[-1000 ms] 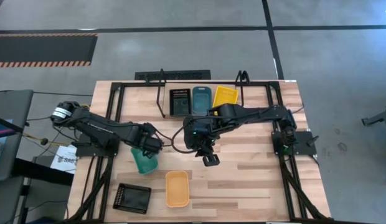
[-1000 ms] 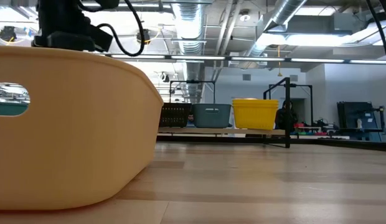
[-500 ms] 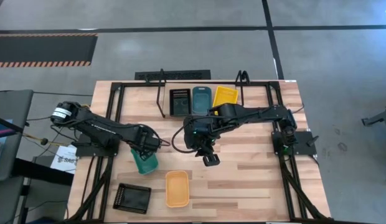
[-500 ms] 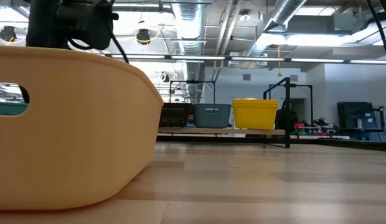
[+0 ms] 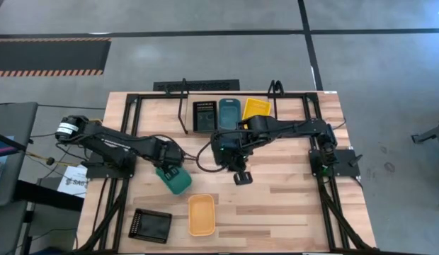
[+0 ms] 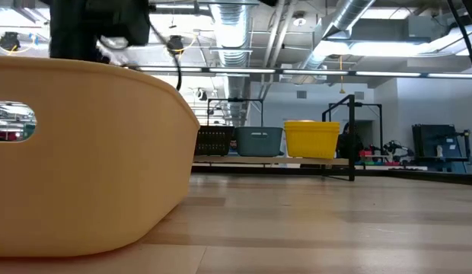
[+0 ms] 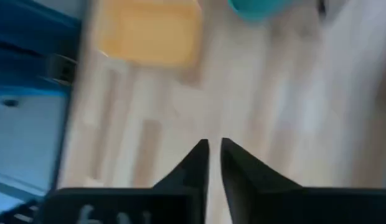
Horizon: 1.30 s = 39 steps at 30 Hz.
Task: Stack baskets on shelf by color
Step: Stack the light blue bin the blue bin
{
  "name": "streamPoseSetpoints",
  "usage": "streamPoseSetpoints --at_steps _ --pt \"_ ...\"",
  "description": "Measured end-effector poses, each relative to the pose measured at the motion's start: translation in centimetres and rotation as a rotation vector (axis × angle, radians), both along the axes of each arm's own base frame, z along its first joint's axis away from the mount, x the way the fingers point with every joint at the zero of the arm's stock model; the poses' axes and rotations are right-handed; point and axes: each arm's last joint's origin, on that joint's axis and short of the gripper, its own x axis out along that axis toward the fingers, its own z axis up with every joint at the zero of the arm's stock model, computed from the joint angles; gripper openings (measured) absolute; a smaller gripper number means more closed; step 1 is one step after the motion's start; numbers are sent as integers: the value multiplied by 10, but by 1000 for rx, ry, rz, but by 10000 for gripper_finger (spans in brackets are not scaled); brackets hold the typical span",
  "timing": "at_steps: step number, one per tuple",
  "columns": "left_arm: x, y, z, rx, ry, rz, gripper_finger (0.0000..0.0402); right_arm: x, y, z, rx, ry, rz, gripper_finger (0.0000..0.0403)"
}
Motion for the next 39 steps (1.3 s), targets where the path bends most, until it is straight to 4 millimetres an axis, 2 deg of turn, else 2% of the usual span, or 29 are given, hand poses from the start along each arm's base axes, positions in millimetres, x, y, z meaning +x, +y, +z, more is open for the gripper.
streamPoseSetpoints --at_steps 5,9,14,19,21,26,31,33,36,39 --pt "1 3 52 117 -187 46 0 -11 -16 -5 -129 132 -119 9" --pt "-4 7 103 230 -375 62 0 -12 -18 2 -152 97 -127 12" --pt "-9 14 155 400 -481 6 0 -30 -25 38 -309 -62 -246 5" --pt "-8 29 191 543 -556 67 0 -45 -31 79 -263 -336 -434 6" --pt "-7 34 203 597 -588 103 0 -48 -33 88 -266 -401 -493 6" --pt "-4 44 214 684 -600 109 0 -35 -39 95 -308 -541 -600 26" --pt "0 51 209 667 -547 71 0 -18 -50 82 -342 -520 -606 54" --pt "2 51 208 653 -531 27 0 -17 -55 75 -361 -466 -607 59" --pt "5 53 206 659 -498 -21 0 -22 -62 76 -391 -443 -641 60" --pt "10 58 206 676 -484 -73 0 -32 -67 91 -422 -517 -693 52"
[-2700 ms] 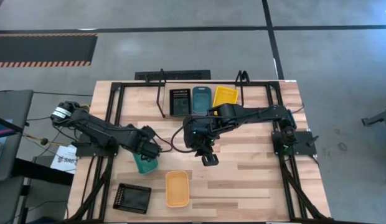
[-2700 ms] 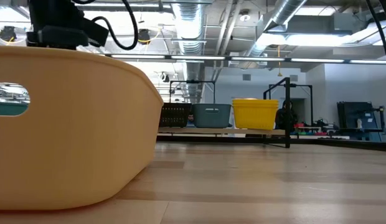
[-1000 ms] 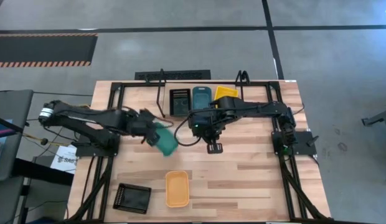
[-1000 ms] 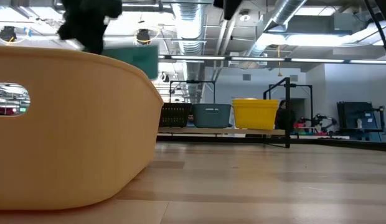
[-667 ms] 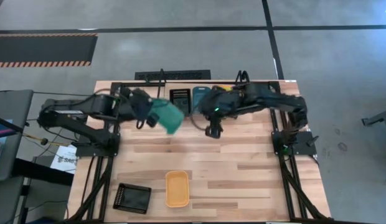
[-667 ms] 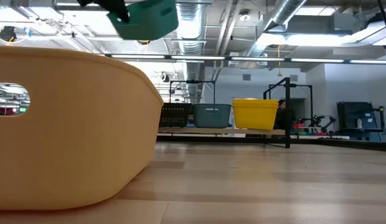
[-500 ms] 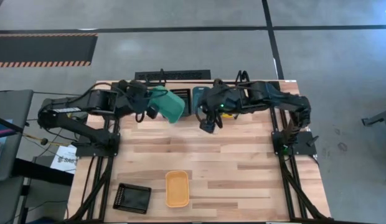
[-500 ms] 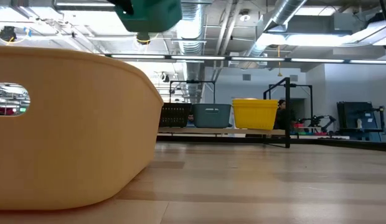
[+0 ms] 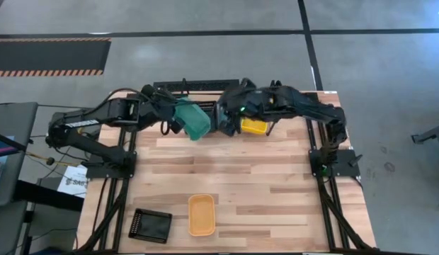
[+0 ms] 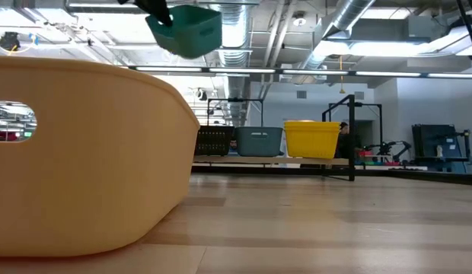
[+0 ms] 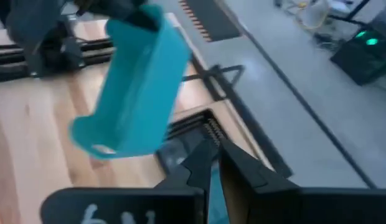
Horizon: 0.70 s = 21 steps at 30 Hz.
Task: Stack baskets on shelf by color
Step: Stack the light blue bin the blue bin
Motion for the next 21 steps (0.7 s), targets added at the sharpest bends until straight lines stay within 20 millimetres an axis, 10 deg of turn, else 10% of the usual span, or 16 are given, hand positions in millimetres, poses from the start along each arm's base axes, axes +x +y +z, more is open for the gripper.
streamPoseSetpoints --at_steps 10,21 --pt "40 45 -1 -2 -56 -337 0 -83 18 82 -96 -346 98 5" --pt "115 113 -42 -83 113 -579 0 -163 47 111 -95 -428 280 2"
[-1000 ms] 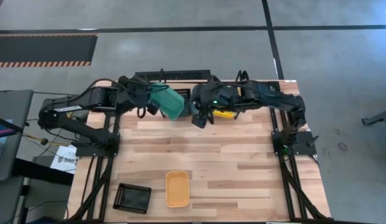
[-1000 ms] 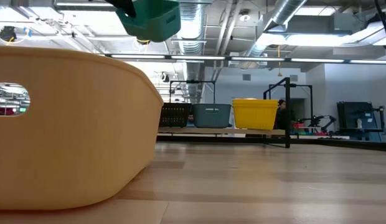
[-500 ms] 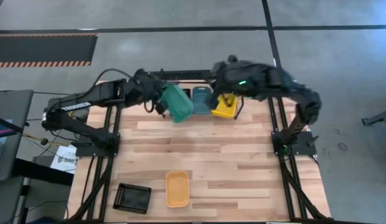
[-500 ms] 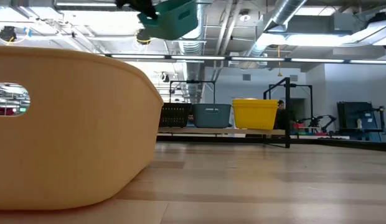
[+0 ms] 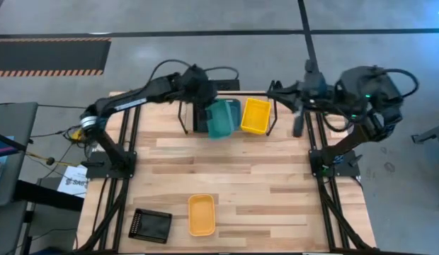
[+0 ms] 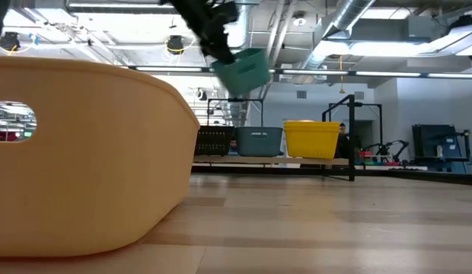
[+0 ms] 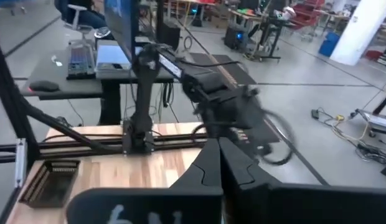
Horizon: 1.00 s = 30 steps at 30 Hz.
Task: Stack baskets on shelf by color
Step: Stack the light blue bin the blue bin
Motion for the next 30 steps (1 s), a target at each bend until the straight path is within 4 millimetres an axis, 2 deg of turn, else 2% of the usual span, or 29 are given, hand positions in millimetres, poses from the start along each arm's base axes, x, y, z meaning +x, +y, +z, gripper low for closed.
streamPoseSetpoints --at_steps 6,9,12,14,18,26,30 --pt "42 21 35 110 -15 -76 0 -20 -2 0 1 24 14 2" --pt "50 33 43 115 50 -97 0 -24 -2 -1 11 36 13 3" --pt "54 50 29 98 122 -94 0 -28 -3 -3 21 59 12 3" --pt "49 61 14 46 153 -86 0 -31 -4 -4 25 75 9 3" --pt "42 76 9 -22 132 -33 0 -32 -4 -5 21 89 10 4" --pt "49 83 14 37 40 -82 0 -32 -4 -5 16 90 11 5" --pt "60 88 -4 30 70 -120 0 -32 -4 -5 32 87 8 5"
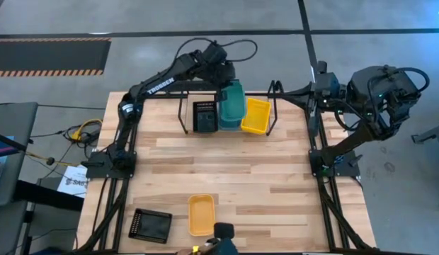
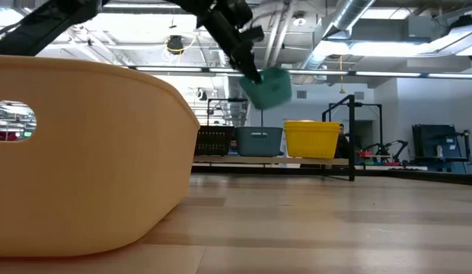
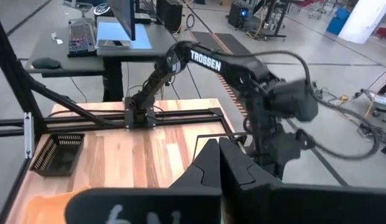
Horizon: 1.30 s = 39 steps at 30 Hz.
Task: Stack baskets on shelf by color
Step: Stack the light blue bin the blue bin
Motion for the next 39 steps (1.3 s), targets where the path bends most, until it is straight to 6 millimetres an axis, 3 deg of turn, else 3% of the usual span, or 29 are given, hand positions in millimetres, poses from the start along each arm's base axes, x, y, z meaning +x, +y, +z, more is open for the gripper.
streamPoseSetpoints --at_steps 8,20,29,39 --pt "12 10 -34 -26 93 -1 0 0 0 -1 48 -9 -14 7" --pt "10 10 -53 -61 214 0 0 0 0 -1 65 -14 -19 8" --pt "11 8 -53 -98 194 0 0 0 0 -1 64 -14 -19 8" --pt "14 7 -67 -134 225 -15 0 0 0 0 63 -18 -18 8"
